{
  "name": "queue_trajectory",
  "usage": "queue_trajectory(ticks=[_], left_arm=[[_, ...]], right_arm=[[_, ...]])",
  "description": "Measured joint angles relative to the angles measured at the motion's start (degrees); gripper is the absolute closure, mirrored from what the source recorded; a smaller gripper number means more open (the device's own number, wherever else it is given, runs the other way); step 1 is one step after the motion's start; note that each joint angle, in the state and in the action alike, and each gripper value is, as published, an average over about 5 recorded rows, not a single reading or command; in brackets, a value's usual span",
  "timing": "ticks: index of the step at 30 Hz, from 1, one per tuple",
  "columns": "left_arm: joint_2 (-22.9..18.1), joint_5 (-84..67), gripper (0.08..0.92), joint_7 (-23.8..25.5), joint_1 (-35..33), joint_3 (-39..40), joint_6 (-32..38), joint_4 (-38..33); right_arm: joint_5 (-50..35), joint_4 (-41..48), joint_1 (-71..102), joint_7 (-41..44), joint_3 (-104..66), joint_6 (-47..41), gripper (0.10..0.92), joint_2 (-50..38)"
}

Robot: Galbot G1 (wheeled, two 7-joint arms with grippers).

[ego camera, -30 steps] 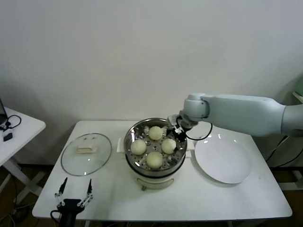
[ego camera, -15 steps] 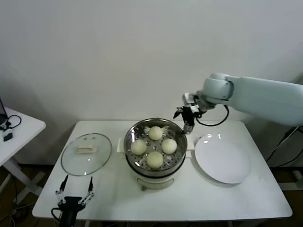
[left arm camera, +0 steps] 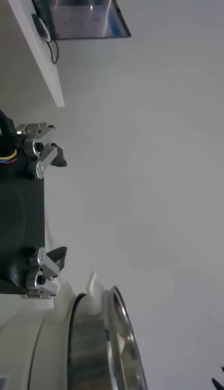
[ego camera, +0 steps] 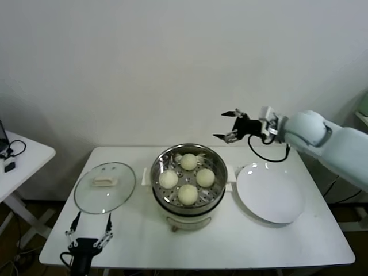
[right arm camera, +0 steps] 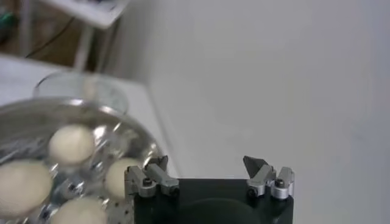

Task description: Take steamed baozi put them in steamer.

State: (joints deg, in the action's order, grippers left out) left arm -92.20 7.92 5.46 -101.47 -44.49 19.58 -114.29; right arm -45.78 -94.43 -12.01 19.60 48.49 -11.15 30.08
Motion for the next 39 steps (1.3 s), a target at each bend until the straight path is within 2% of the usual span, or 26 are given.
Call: queue_trajectory(ticks=[8, 18, 28, 39], left_arm=[[0.0, 0.1, 0.177, 0.0, 0.5, 0.6, -0.1, -0.5], [0.0, 0.4, 0.177, -0.2, 1.1, 1.2, -0.4, -0.5], [0.0, 0.3, 0.177, -0.3, 1.7, 1.4, -0.5, 0.1], [0.0, 0.3, 0.177, -0.4, 1.2, 1.6, -0.3, 0.0]], right_arm=[[-0.7, -7.8, 30.4, -7.9, -30.5, 6.7, 0.203, -2.4], [4.8, -12.9, 68.5, -11.4, -63.6, 16.8, 0.203, 6.6], [8.1, -11.5, 97.9, -10.6, -75.5, 33.0, 0.203, 18.9], [9.6, -9.7, 111.2, -10.6, -77.8, 42.5, 0.203, 27.2]])
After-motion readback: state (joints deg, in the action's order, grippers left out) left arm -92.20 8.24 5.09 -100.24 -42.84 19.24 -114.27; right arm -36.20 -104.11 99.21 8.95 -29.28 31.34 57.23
